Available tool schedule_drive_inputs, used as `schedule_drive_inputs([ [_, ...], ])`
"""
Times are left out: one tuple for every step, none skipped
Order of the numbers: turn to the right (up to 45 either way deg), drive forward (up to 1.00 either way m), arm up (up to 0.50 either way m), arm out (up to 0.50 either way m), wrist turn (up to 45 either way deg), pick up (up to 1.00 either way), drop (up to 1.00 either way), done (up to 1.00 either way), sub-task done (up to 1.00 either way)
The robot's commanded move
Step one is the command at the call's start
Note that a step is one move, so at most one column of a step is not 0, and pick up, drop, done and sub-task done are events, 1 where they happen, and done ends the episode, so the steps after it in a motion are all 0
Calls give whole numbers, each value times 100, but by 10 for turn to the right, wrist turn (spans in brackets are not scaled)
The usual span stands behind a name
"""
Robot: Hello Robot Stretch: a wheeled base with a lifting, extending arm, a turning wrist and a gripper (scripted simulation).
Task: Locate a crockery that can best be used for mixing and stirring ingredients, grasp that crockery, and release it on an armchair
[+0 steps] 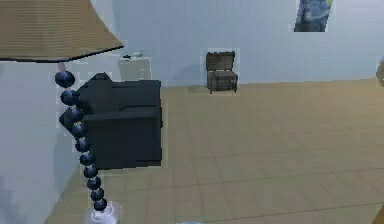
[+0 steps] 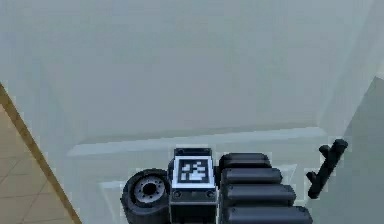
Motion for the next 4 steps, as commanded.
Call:
schedule_drive_inputs([
  [0, 100, 0, 0, 0, 0, 0, 0, 0],
  [30, 0, 0, 0, 0, 0, 0, 0, 0],
  [0, 55, 0, 0, 0, 0, 0, 0, 0],
  [-60, 0, 0, 0, 0, 0, 0, 0, 0],
])
